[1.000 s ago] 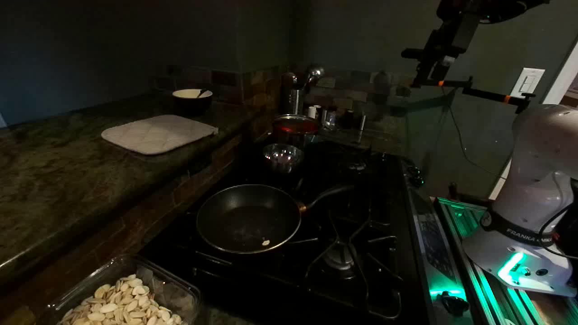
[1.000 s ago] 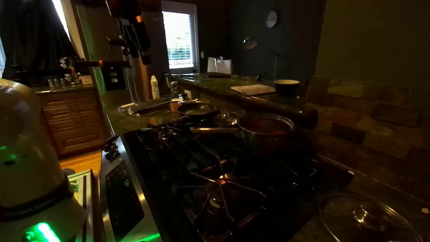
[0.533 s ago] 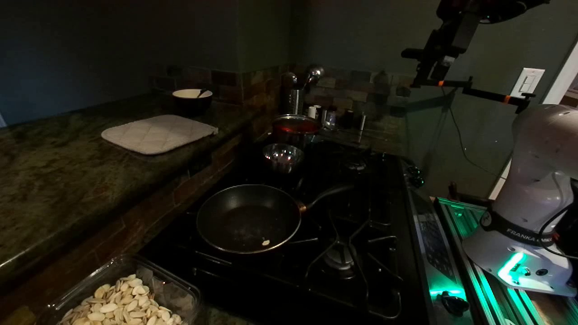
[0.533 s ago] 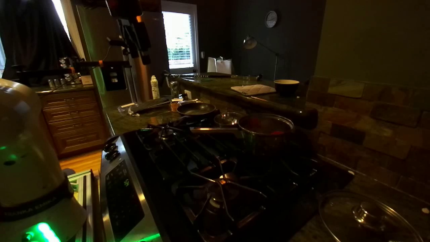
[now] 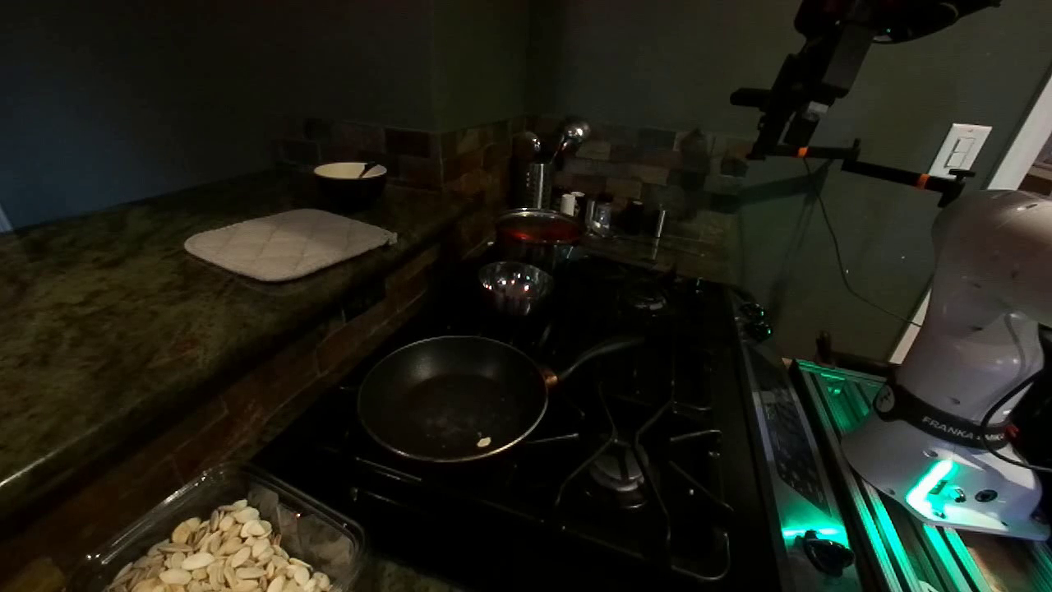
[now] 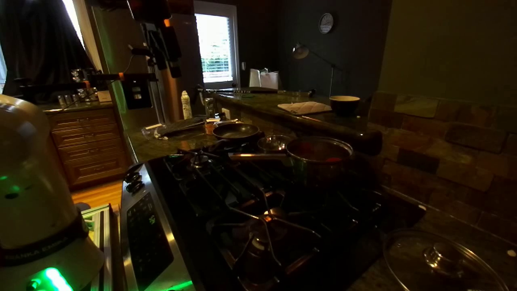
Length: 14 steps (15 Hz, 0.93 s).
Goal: Remove the orange cup from the pot and put it on the pot holder on the counter
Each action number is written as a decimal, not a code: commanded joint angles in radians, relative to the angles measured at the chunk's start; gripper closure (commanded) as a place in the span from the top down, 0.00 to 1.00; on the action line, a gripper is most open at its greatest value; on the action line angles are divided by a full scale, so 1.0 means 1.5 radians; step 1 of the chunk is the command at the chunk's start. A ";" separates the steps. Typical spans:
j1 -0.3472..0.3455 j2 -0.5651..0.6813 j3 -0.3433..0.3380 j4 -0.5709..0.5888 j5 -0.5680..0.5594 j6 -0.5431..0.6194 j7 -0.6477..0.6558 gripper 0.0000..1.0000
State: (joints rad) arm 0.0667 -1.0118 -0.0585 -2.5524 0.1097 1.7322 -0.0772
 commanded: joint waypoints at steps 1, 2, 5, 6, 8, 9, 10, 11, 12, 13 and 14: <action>-0.013 0.031 0.007 0.011 -0.005 0.018 -0.003 1.00; -0.016 0.040 0.009 0.014 -0.010 0.024 -0.003 1.00; -0.024 0.101 0.001 0.030 -0.028 0.079 -0.014 1.00; -0.026 0.126 -0.001 0.038 -0.034 0.098 -0.016 1.00; -0.037 0.186 -0.007 0.059 -0.055 0.124 -0.022 1.00; -0.044 0.218 -0.013 0.072 -0.065 0.135 -0.025 1.00; -0.051 0.246 -0.017 0.084 -0.075 0.142 -0.025 1.00; -0.062 0.278 -0.022 0.098 -0.089 0.158 -0.026 1.00; -0.068 0.303 -0.026 0.111 -0.098 0.168 -0.027 1.00; -0.075 0.336 -0.031 0.128 -0.108 0.184 -0.028 1.00; -0.081 0.363 -0.034 0.144 -0.115 0.193 -0.028 1.00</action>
State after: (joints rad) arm -0.0285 -0.6091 -0.0977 -2.4267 -0.0303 1.9930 -0.1052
